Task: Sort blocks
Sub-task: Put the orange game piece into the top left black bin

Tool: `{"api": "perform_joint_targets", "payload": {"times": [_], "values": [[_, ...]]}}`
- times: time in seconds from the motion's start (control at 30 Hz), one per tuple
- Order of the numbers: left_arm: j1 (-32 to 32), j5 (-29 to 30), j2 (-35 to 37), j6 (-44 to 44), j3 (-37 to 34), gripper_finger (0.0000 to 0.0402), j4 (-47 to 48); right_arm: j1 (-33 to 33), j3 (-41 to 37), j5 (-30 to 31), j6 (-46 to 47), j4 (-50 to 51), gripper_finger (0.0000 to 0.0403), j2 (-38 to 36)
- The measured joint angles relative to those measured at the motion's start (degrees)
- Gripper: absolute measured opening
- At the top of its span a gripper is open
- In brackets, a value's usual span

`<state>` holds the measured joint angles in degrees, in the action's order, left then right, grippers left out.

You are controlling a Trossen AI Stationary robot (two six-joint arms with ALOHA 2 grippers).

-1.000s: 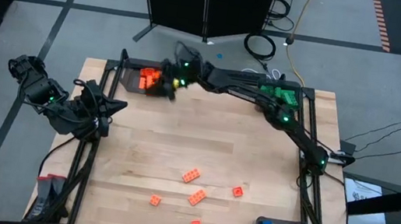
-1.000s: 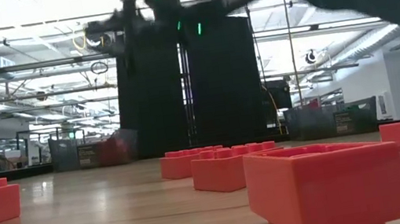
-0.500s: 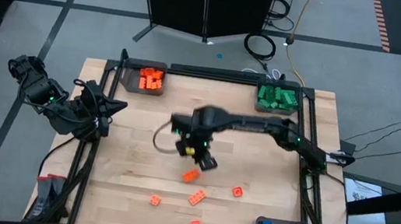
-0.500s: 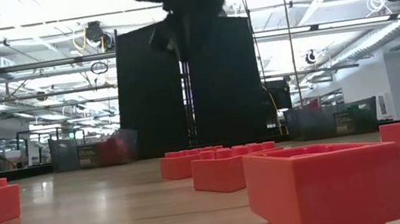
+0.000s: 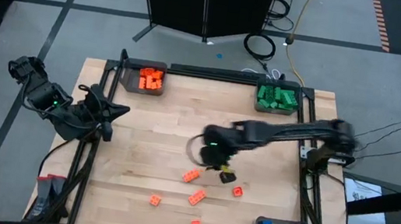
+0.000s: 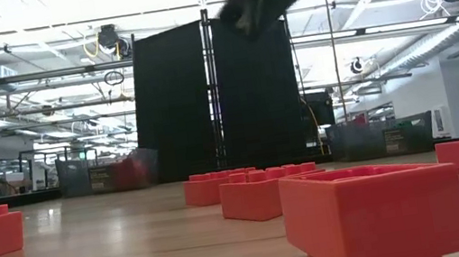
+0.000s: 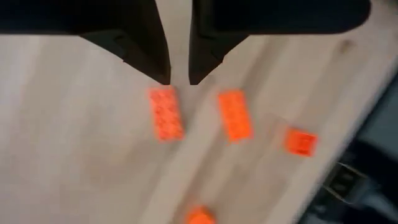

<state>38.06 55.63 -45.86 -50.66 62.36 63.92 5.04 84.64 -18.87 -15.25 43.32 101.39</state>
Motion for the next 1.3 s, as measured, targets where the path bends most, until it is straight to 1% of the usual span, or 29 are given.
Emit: {"api": "perform_joint_targets", "payload": {"times": [0.1, 0.17, 0.23, 0.3, 0.43, 0.57, 0.73, 0.87, 1.0, 1.1, 1.3], "values": [[0.0, 0.1, -0.4, 0.0, 0.0, 0.0, 0.0, 0.0, -15.0, 6.1, 2.6, -13.7, 0.0044, -9.5], [0.0, 0.1, -0.6, 0.0, 0.0, 0.0, 0.0, 0.2, -22.2, 7.0, 4.4, -23.3, 0.0042, -12.6], [0.0, 0.2, -0.6, -0.1, 0.0, 0.0, 0.0, 0.5, -26.1, 7.1, 4.5, -30.7, 0.0046, -13.7], [0.0, 0.2, -0.7, -1.0, 0.0, 0.0, 0.0, 0.9, -27.4, 7.0, 3.7, -34.3, 0.0059, -13.5], [0.0, 0.2, -0.8, -1.6, 0.0, 0.0, 0.0, 1.0, -26.0, 6.9, 4.1, -36.1, 0.0107, -10.4], [0.0, 0.1, -1.1, -1.6, 0.0, 0.0, 0.0, 1.0, -23.2, 6.9, 3.6, -35.8, 0.017, -6.6], [0.0, -0.1, -1.6, -3.1, 0.0, 0.0, 0.0, 1.2, -19.1, 6.9, 1.9, -34.7, 0.0249, -0.1], [0.0, -0.2, -2.2, -3.1, 0.0, 0.0, 0.0, 1.9, -15.0, 6.8, -0.4, -34.5, 0.0293, 4.7], [0.0, -0.4, -2.6, -3.1, 0.0, 0.0, 0.0, 2.3, -11.4, 4.5, -2.5, -31.5, 0.0312, 8.7], [0.0, -0.7, -2.8, -3.1, 0.0, 0.0, 0.0, 2.1, -10.2, 2.4, -2.6, -31.7, 0.0311, 10.4], [0.0, -0.9, -2.9, -3.1, 0.0, 0.0, 0.1, 2.0, -10.3, 2.4, -2.8, -31.8, 0.0303, 13.8]]}}
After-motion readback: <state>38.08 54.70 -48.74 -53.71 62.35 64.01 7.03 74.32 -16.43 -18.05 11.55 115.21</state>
